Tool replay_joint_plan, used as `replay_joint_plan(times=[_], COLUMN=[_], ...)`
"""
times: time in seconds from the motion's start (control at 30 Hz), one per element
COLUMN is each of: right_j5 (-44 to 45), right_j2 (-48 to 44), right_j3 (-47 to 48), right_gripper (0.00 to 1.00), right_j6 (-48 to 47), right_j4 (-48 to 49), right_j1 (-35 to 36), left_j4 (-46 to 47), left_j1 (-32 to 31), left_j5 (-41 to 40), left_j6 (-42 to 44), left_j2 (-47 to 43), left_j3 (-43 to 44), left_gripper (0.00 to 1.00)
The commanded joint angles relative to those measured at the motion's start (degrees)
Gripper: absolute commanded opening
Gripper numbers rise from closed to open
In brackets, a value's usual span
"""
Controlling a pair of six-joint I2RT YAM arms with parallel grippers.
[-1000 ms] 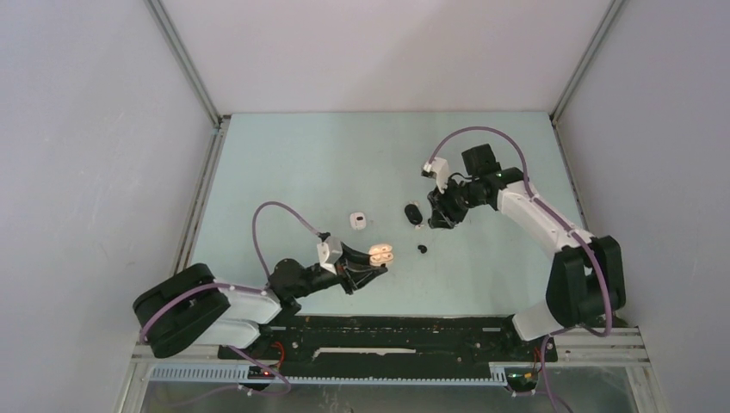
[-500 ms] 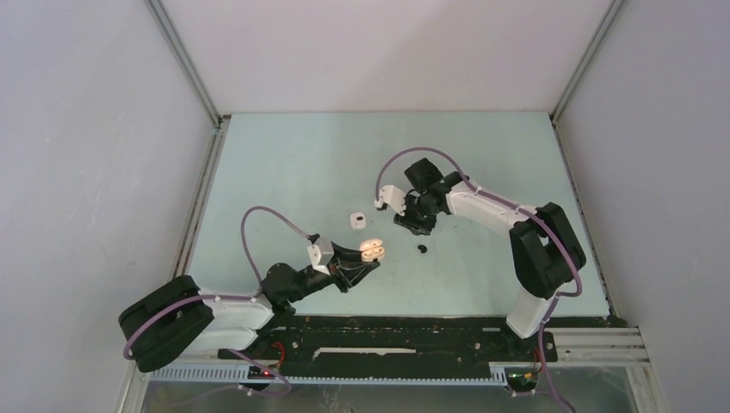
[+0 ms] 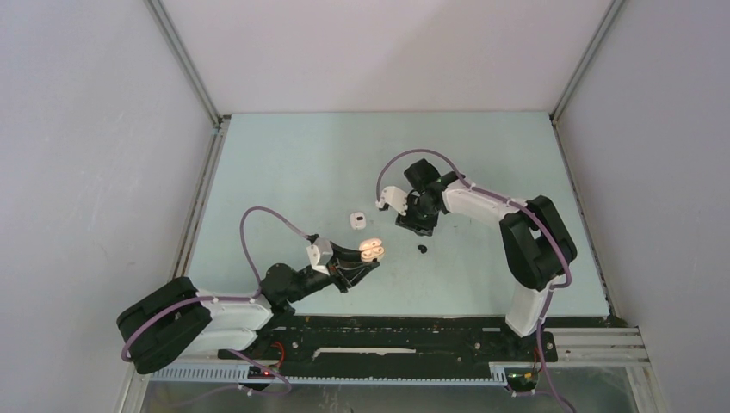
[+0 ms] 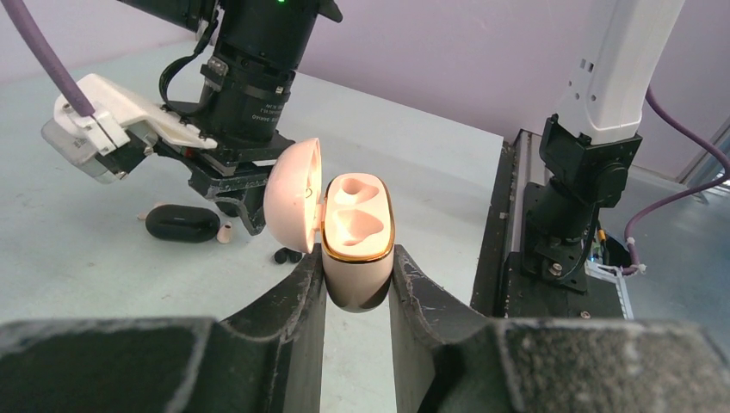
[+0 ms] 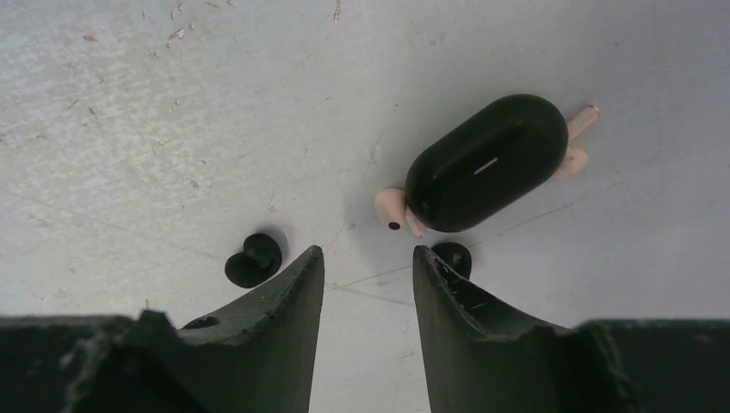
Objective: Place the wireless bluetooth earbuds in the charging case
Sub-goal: Pick up the left earbud from the center of the board.
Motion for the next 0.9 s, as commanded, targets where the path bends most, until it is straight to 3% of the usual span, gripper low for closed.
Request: replay_joint_plan(times=[0.0,0.47,0.87], right_j5=[0.33,1.17,1.06], right_j2=[2.01,5.44,7.78], right_j3=[2.91,4.54,6.79], right_gripper=[0.44,0.44,0.37], right_j6=[0.45,0.8,1.15], right_j4=[0.83,2.14,0.65], right_j1=[-0.02,-0.31,0.0], left_j4=[1.46,2.29,1.4], left_j1=[0.36,0.38,0.34], left_j5=[-0.41,0.24,0.74], left_j6=[1.61,1.3,1.3], left_j2=[-0.5,1.38,1.3], left_j3=[0.06,0.68,1.0], left_gripper=[0.0,0.0,0.0])
